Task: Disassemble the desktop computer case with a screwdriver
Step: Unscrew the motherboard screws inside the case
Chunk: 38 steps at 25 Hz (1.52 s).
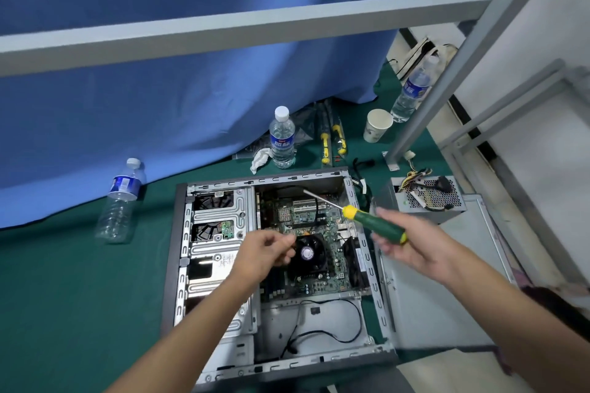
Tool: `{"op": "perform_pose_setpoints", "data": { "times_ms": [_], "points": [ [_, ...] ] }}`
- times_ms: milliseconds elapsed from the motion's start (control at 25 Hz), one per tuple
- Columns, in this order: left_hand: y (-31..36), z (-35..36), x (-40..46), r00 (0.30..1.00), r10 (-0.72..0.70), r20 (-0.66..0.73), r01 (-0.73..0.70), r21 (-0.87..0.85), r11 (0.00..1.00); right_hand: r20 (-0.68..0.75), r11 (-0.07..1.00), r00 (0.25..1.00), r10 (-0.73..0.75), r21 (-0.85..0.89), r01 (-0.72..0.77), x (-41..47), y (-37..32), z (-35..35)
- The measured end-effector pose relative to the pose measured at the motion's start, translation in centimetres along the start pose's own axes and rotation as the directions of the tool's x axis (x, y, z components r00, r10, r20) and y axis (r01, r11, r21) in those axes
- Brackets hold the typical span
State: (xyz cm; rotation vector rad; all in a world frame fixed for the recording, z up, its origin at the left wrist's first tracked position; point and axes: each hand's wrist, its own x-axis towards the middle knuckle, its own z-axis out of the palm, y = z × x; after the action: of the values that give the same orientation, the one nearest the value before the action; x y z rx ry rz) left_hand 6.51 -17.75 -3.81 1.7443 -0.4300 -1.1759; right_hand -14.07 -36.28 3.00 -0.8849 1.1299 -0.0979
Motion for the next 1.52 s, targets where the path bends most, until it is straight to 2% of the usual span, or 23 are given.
{"op": "perform_pose_setpoints", "data": {
  "times_ms": [40,120,160,240,320,480,600,640,680,720,760,800,880,1000,1240,1400,1520],
  "points": [
    [-0.1,0.5,-0.5,0.998,-0.060,0.036,0.063,-0.098,0.993,0.113,0.994,0.989,0.092,0.049,-0.098,-0.4,0.9,0.3],
    [-0.1,1.9,-1.1,0.987,-0.136,0.091,0.152,-0.206,0.967,0.243,0.989,0.959,0.146,-0.029,-0.144,-1.0,2.5,1.8],
    [-0.1,2.7,-1.4,0.982,-0.157,0.110,0.178,-0.227,0.957,0.236,0.990,0.965,0.118,-0.101,-0.096,-1.0,3.4,2.9],
    [-0.4,4.1,-2.0,0.976,-0.172,0.136,0.200,-0.231,0.952,0.114,0.958,0.993,-0.035,-0.281,0.066,-1.0,5.0,5.2],
    [-0.7,5.1,-2.5,0.976,-0.167,0.141,0.198,-0.241,0.950,0.025,0.906,0.983,-0.183,-0.385,0.178,-0.8,6.3,6.7],
    [-0.8,5.5,-2.8,0.978,-0.177,0.113,0.202,-0.272,0.941,-0.009,0.818,0.950,-0.312,-0.511,0.264,-0.7,7.3,7.3],
    [-0.6,5.5,-3.0,0.982,-0.149,0.119,0.166,-0.152,0.974,0.037,0.757,0.940,-0.338,-0.583,0.295,-0.8,7.7,7.6],
    [-0.6,5.2,-3.1,0.991,-0.104,0.089,0.107,-0.039,0.993,0.030,0.758,0.938,-0.347,-0.580,0.299,-0.8,7.7,7.5],
    [-0.9,4.7,-3.0,0.999,-0.022,0.030,0.018,0.155,0.988,-0.001,0.765,0.932,-0.362,-0.572,0.296,-0.8,7.5,7.1],
    [-1.5,4.0,-2.8,0.993,0.103,-0.056,-0.070,0.419,0.905,-0.048,0.768,0.922,-0.384,-0.571,0.290,-0.7,7.2,6.3],
    [-2.2,3.2,-2.6,0.957,0.255,-0.139,-0.106,0.650,0.753,-0.104,0.768,0.907,-0.408,-0.576,0.280,-0.5,7.0,5.3],
    [-2.8,2.2,-2.6,0.910,0.358,-0.210,-0.075,0.765,0.640,-0.163,0.773,0.888,-0.431,-0.574,0.270,-0.3,6.8,4.0],
    [-4.3,0.8,-2.3,0.889,0.347,-0.300,0.061,0.826,0.560,-0.280,0.804,0.850,-0.446,-0.542,0.243,0.6,6.9,1.4],
    [-6.4,0.5,-1.7,0.896,0.312,-0.315,0.158,0.885,0.439,-0.379,0.842,0.848,-0.371,-0.522,0.135,2.8,8.9,-1.9],
    [-7.5,0.3,-1.0,0.861,0.363,-0.358,0.183,0.882,0.434,-0.452,0.772,0.863,-0.226,-0.624,-0.125,7.7,14.6,-4.6],
    [-8.0,0.4,-0.8,0.847,0.388,-0.364,0.182,0.883,0.432,-0.506,0.757,0.842,-0.190,-0.622,-0.202,10.2,16.4,-4.4],
    [-7.9,0.4,-0.8,0.843,0.394,-0.367,0.185,0.884,0.428,-0.494,0.734,0.846,-0.203,-0.648,-0.203,10.7,16.8,-4.5]
  ]
}}
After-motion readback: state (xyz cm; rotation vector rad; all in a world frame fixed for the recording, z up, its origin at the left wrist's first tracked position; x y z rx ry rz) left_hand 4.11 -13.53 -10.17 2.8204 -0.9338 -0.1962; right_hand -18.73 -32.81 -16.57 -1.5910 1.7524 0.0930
